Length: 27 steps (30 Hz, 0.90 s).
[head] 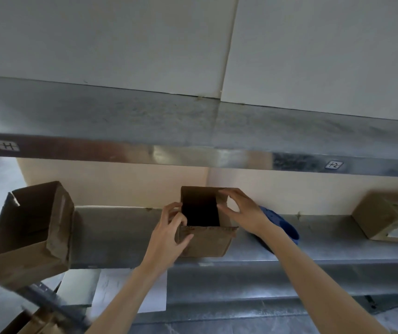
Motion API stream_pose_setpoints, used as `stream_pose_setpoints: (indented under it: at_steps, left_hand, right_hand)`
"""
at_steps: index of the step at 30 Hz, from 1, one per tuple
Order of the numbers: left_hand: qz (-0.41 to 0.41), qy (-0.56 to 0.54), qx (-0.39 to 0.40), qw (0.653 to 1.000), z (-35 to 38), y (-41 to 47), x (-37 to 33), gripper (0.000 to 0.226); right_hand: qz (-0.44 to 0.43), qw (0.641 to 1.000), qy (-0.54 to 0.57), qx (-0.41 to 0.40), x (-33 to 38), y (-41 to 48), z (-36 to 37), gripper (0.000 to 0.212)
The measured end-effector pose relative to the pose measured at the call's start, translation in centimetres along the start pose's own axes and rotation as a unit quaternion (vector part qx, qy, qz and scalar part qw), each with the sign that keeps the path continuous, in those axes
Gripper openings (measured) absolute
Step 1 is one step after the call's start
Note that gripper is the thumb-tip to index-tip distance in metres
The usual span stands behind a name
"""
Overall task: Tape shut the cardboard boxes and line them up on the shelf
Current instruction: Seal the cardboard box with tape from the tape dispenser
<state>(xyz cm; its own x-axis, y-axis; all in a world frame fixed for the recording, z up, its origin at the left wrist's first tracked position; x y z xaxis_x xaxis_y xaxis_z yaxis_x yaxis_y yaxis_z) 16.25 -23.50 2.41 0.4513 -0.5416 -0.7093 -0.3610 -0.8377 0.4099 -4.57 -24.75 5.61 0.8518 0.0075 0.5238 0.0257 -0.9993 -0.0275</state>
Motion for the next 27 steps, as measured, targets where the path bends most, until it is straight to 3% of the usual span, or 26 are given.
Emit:
stream_pose_setpoints:
  at_steps: [5, 10, 16, 27]
  left_hand:
    - [0.028, 0.006, 0.022, 0.999, 0.6, 0.2, -0.1, 0.034]
    - [-0.008, 0.015, 0.083, 0.996, 2.0, 0.4, 0.3, 0.058]
    - [-0.069, -0.017, 0.072, 0.995, 2.2, 0.7, 1.5, 0.064]
    - [-0.098, -0.037, 0.093, 0.99, 2.7, 0.8, 3.3, 0.063]
  right_hand:
    - [-0.009, 1.0, -0.008, 0.014, -0.2, 0.8, 0.3, 0.053]
    - [-0.013, 0.999, 0.003, 0.04, -0.6, 0.5, 1.0, 0.054]
    - [-0.021, 0.998, -0.001, 0.058, -0.7, -1.0, 1.1, 0.058]
    - [-0.035, 0.996, -0.069, 0.05, -0.5, -2.4, 1.9, 0.06]
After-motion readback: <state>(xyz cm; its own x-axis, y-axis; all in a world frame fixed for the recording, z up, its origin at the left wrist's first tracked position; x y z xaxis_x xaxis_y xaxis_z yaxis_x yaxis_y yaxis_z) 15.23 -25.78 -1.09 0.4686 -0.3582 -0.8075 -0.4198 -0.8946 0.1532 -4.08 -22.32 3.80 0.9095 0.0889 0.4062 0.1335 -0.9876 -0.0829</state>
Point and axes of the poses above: each hand's wrist, its own y-axis towards the middle knuckle, its own z-axis out of the palm, x = y × z, the point moved 10 cm from there along y, towards the middle knuckle, and after that the axes turned 5 degrees about -y, right-handed, at the moved point
